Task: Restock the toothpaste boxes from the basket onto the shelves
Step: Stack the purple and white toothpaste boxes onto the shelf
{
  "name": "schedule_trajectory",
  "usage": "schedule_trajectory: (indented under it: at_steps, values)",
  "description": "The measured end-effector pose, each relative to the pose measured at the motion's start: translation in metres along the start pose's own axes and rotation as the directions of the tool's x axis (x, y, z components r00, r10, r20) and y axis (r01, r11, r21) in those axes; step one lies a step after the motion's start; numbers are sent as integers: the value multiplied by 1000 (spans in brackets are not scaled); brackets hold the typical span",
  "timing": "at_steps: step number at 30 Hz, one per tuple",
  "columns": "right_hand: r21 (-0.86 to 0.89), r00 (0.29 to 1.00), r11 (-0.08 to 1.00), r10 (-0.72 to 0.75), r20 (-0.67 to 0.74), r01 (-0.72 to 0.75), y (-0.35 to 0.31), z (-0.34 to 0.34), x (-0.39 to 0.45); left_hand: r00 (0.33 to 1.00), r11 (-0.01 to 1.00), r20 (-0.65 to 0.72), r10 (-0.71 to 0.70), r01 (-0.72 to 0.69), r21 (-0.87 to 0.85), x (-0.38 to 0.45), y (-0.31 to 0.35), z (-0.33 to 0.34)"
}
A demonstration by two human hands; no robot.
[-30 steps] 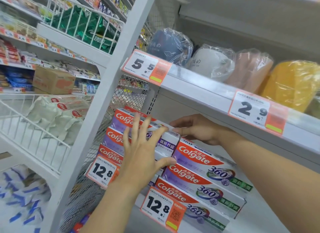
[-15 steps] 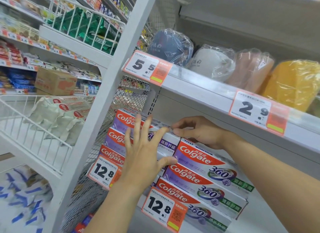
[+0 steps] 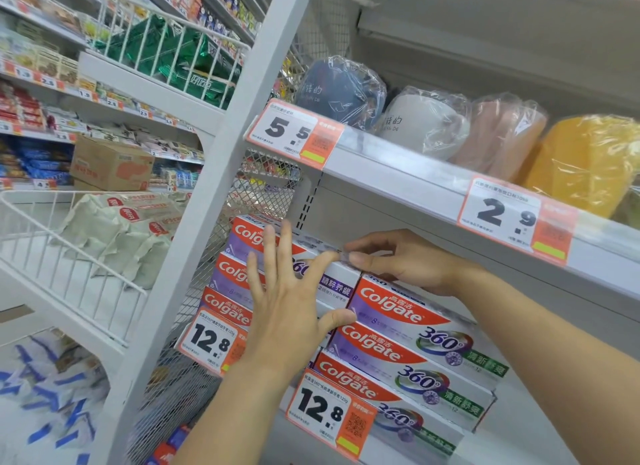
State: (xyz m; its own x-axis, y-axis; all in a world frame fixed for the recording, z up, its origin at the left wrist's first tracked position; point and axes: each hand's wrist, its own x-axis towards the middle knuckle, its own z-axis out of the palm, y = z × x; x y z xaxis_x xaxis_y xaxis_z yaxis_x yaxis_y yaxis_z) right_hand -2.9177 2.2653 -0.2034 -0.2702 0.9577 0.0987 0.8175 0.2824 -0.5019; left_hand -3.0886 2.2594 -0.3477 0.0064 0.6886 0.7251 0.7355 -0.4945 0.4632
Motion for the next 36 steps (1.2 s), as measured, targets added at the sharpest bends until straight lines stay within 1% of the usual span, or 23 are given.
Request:
schedule_trajectory:
  at_steps: [2, 4, 6, 8, 11, 14, 17, 19, 20, 22, 23, 24, 25, 27, 28, 29, 30, 31, 32, 34, 36]
  values:
    - [-112, 1000, 994, 2, -28, -5, -1, -3, -14, 1000, 1000, 13, -3, 3, 11, 0, 1, -1]
    - [-198, 1000, 980, -13, -27, 8, -1, -4, -35, 1000, 1000, 26, -10, 10, 13, 1, 2, -2]
    - [-235, 1000, 972, -29, -2, 28, 1, -4, -59, 1000, 1000, 26, -7, 6, 9, 1, 2, -2]
    - [-235, 1000, 971, -30, 1, 29, 5, 2, -75, 1000, 1000, 24, -1, 1, 6, 0, 2, -1]
    - [-285, 997, 958, -49, -65, 28, 11, 9, -78, 1000, 1000, 5, 13, -13, 20, -2, 3, 1]
    - [-331, 995, 943, -68, -76, 39, 9, 11, -76, 999, 999, -1, 42, -42, 16, -4, 3, -1]
    - [-454, 983, 888, -137, -125, 66, 8, 12, -84, 998, 998, -13, 59, -59, 0, -4, 4, -9]
    - [-534, 957, 840, -226, -184, 95, 7, 15, -98, 995, 997, -72, 69, -70, -22, -9, 10, -17]
    - [-554, 933, 823, -289, -216, 127, 6, 17, -109, 988, 995, -126, 85, -90, -37, -14, 15, -22]
    - [-540, 862, 811, -424, -276, 226, 9, 26, -135, 952, 979, -265, 155, -184, -88, -26, 25, -31]
    - [-507, 833, 819, -462, -304, 269, 13, 34, -149, 935, 964, -294, 200, -242, -114, -35, 28, -34]
    - [-460, 819, 834, -476, -320, 305, 17, 43, -166, 933, 946, -268, 239, -286, -153, -46, 32, -36]
    - [-404, 816, 850, -478, -326, 337, 23, 55, -182, 946, 934, -189, 262, -298, -198, -58, 36, -37]
    - [-266, 838, 901, -420, -349, 341, 36, 84, -216, 965, 936, 58, 254, -230, -265, -89, 42, -37]
    - [-168, 861, 939, -342, -377, 300, 46, 101, -233, 951, 945, 194, 242, -185, -271, -106, 44, -33]
    - [-34, 889, 973, -222, -401, 228, 60, 120, -251, 918, 954, 319, 237, -158, -256, -127, 45, -28]
    - [120, 913, 983, -81, -400, 140, 77, 140, -270, 876, 963, 423, 231, -143, -230, -151, 46, -23]
    - [256, 927, 965, 53, -372, 47, 95, 161, -287, 835, 970, 505, 220, -131, -206, -174, 45, -17]
    - [350, 936, 936, 155, -317, -37, 115, 183, -304, 793, 976, 577, 198, -107, -188, -198, 45, -13]
    - [406, 951, 901, 246, -187, -153, 150, 226, -338, 689, 987, 714, 124, -14, -158, -250, 43, -1]
    - [418, 953, 868, 302, -15, -268, 178, 261, -369, 566, 988, 824, 36, 104, -114, -304, 44, 5]
